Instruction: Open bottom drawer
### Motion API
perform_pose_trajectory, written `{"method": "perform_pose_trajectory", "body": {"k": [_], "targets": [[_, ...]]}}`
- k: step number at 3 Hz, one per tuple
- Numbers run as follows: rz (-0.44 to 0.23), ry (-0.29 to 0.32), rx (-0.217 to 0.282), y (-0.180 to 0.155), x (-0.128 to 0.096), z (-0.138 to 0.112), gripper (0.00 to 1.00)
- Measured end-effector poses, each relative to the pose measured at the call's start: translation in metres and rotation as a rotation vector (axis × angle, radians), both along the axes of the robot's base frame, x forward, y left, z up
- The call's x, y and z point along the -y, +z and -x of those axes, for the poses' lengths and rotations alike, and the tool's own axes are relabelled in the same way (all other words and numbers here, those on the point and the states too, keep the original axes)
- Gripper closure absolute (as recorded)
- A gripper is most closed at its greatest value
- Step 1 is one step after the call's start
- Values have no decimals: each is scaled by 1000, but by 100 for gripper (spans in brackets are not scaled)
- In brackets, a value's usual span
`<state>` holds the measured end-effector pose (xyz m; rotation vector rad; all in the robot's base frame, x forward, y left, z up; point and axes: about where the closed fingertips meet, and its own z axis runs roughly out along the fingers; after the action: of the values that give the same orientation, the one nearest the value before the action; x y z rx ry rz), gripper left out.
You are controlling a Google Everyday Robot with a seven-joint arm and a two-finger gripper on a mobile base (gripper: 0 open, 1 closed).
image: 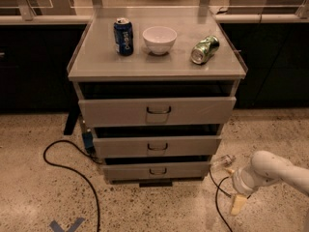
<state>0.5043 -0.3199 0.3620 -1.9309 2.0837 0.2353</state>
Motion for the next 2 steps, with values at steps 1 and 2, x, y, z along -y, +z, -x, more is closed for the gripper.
{"method": "perform_pose_trajectory", "body": {"k": [1, 2], "targets": [[-135, 15, -41, -63, 1, 29, 0], [-159, 39, -54, -100, -3, 36, 0]]}}
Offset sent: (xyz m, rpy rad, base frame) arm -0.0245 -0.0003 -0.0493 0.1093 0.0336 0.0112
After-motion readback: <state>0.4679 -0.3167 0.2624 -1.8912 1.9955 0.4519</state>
